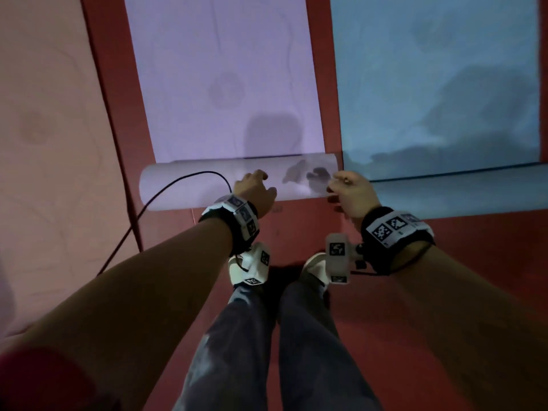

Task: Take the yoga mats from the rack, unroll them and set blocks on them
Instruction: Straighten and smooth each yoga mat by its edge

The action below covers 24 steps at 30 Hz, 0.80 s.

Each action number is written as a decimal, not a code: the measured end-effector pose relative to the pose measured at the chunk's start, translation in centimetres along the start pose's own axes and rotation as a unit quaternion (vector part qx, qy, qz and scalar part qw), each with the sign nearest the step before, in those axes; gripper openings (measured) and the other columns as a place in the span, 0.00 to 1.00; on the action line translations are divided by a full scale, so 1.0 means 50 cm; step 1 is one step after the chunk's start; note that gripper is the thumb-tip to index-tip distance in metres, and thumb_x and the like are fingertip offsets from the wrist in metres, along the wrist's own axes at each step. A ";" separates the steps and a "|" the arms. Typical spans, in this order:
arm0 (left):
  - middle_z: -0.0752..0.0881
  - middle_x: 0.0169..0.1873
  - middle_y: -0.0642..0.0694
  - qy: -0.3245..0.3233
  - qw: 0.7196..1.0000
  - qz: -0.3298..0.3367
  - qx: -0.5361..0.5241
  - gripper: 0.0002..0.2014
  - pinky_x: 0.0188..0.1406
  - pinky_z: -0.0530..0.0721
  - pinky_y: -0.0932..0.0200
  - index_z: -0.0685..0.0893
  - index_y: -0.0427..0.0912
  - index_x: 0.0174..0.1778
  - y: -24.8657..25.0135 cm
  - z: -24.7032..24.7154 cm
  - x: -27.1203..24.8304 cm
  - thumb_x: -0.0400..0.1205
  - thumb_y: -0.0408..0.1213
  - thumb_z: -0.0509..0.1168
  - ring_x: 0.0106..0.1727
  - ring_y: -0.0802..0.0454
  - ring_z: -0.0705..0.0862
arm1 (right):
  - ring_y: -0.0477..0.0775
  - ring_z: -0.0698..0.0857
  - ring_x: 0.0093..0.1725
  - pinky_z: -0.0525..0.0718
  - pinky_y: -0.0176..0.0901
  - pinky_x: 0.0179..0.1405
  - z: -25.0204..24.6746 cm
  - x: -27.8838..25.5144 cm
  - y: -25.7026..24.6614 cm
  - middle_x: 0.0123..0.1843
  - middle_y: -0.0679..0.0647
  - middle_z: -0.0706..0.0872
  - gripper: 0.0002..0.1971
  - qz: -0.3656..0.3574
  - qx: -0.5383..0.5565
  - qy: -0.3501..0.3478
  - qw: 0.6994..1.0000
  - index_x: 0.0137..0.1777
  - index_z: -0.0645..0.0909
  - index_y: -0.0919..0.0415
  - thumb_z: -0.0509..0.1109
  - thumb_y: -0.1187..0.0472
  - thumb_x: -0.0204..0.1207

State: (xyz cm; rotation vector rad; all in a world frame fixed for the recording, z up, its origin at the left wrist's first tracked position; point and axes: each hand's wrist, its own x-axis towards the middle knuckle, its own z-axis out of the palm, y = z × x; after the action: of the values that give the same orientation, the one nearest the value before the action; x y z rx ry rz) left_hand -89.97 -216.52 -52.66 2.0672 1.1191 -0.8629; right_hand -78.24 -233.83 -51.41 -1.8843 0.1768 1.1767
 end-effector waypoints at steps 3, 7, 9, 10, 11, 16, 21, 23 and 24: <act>0.74 0.75 0.42 0.016 0.997 -0.007 0.069 0.25 0.69 0.76 0.43 0.71 0.47 0.78 -0.018 0.024 0.073 0.84 0.45 0.61 0.73 0.37 0.72 | 0.41 0.81 0.35 0.77 0.32 0.35 -0.003 0.096 0.026 0.41 0.48 0.82 0.09 -0.013 -0.042 0.002 0.999 0.47 0.79 0.53 0.65 0.70 0.81; 0.70 0.79 0.45 0.010 0.994 0.010 0.104 0.28 0.71 0.73 0.43 0.68 0.50 0.81 -0.042 0.048 0.169 0.83 0.44 0.62 0.77 0.40 0.67 | 0.30 0.81 0.33 0.77 0.25 0.35 0.000 0.195 0.062 0.44 0.50 0.83 0.11 -0.020 -0.071 -0.020 0.997 0.58 0.82 0.59 0.66 0.70 0.80; 0.69 0.81 0.46 0.005 0.993 0.020 0.116 0.29 0.74 0.71 0.42 0.67 0.51 0.82 -0.057 0.069 0.219 0.83 0.44 0.62 0.79 0.40 0.66 | 0.39 0.85 0.44 0.82 0.36 0.46 0.013 0.239 0.091 0.49 0.52 0.85 0.12 -0.016 -0.088 -0.009 0.996 0.60 0.83 0.58 0.71 0.63 0.77; 0.68 0.81 0.47 0.005 0.993 0.026 0.119 0.30 0.76 0.70 0.42 0.67 0.52 0.83 -0.064 0.079 0.240 0.82 0.44 0.62 0.80 0.41 0.65 | 0.47 0.86 0.50 0.84 0.42 0.53 0.021 0.258 0.108 0.54 0.56 0.86 0.20 -0.015 -0.096 -0.001 0.995 0.65 0.82 0.60 0.73 0.58 0.73; 0.68 0.82 0.48 0.007 0.992 0.028 0.121 0.30 0.77 0.68 0.41 0.66 0.53 0.82 -0.073 0.091 0.260 0.82 0.44 0.63 0.81 0.42 0.64 | 0.54 0.87 0.54 0.85 0.47 0.58 0.030 0.278 0.130 0.57 0.59 0.86 0.27 -0.013 -0.102 0.013 0.995 0.68 0.80 0.61 0.74 0.54 0.69; 0.65 0.80 0.46 0.012 0.988 0.050 0.146 0.32 0.73 0.66 0.39 0.65 0.49 0.81 -0.097 0.152 0.302 0.79 0.42 0.65 0.80 0.44 0.64 | 0.52 0.76 0.52 0.76 0.37 0.51 0.035 0.328 0.214 0.54 0.56 0.77 0.24 -0.011 -0.123 0.033 0.992 0.73 0.74 0.69 0.73 0.66 0.77; 0.64 0.81 0.42 0.038 0.975 0.013 0.218 0.34 0.68 0.67 0.35 0.61 0.48 0.82 -0.110 0.180 0.289 0.79 0.49 0.64 0.75 0.36 0.66 | 0.54 0.81 0.62 0.81 0.47 0.66 0.038 0.323 0.251 0.63 0.54 0.80 0.31 0.022 -0.093 0.068 0.993 0.78 0.69 0.57 0.74 0.63 0.75; 0.69 0.76 0.40 0.030 0.974 0.013 0.224 0.33 0.66 0.68 0.37 0.63 0.48 0.81 -0.110 0.181 0.277 0.79 0.48 0.64 0.72 0.35 0.68 | 0.55 0.83 0.61 0.81 0.51 0.67 0.035 0.319 0.257 0.62 0.55 0.83 0.34 0.029 -0.076 0.085 0.993 0.80 0.65 0.56 0.73 0.61 0.75; 0.70 0.74 0.39 0.023 0.975 0.010 0.221 0.33 0.67 0.68 0.37 0.62 0.48 0.81 -0.112 0.183 0.272 0.79 0.47 0.64 0.72 0.35 0.68 | 0.54 0.83 0.59 0.82 0.49 0.65 0.035 0.321 0.260 0.59 0.54 0.83 0.35 0.031 -0.064 0.092 0.993 0.82 0.63 0.58 0.72 0.61 0.76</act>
State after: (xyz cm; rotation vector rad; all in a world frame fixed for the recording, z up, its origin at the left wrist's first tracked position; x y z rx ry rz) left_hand -91.33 -214.82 -69.83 2.4613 0.9928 -1.1417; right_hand -77.53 -235.40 -72.04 -2.1144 0.2686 1.0751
